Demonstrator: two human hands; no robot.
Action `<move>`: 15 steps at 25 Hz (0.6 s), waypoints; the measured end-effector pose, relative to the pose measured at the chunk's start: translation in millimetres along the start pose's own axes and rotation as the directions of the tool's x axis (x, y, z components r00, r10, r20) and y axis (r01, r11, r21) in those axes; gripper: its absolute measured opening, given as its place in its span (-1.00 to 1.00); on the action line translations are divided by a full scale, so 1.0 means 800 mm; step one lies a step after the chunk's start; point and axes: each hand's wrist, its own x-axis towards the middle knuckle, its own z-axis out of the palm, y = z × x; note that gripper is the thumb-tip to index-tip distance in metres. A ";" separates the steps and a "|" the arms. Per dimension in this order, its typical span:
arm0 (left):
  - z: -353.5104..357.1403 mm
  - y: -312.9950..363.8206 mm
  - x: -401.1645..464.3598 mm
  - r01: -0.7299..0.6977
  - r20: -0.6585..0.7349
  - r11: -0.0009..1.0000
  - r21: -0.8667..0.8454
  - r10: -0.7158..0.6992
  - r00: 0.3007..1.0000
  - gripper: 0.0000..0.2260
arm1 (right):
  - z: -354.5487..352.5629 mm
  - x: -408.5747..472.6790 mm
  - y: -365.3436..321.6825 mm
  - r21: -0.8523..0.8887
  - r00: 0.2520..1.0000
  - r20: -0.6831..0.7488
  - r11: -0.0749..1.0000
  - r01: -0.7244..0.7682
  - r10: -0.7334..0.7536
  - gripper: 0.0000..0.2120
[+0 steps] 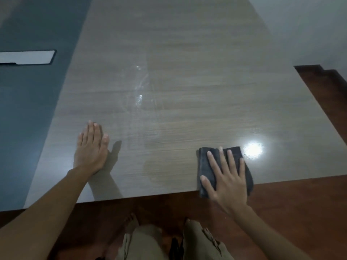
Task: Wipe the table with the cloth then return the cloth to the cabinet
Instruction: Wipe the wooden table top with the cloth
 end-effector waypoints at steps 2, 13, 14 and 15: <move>-0.007 -0.023 0.016 -0.009 -0.001 1.000 0.024 0.009 1.000 -0.20 | 0.005 0.003 -0.061 0.014 1.000 0.019 1.000 0.006 -0.007 -0.30; -0.039 -0.064 0.150 -0.134 -0.070 0.991 0.031 0.136 0.988 -0.23 | 0.034 0.067 -0.256 -0.077 0.993 0.042 0.991 -0.110 0.114 -0.24; -0.040 -0.065 0.163 -0.148 -0.079 0.989 0.026 0.150 0.986 -0.23 | 0.036 0.083 -0.260 -0.078 0.991 0.051 0.990 -0.121 0.125 -0.24; -0.041 -0.064 0.175 -0.160 -0.085 0.987 0.022 0.161 0.983 -0.23 | 0.037 0.100 -0.263 -0.071 0.989 0.064 0.989 -0.128 0.133 -0.25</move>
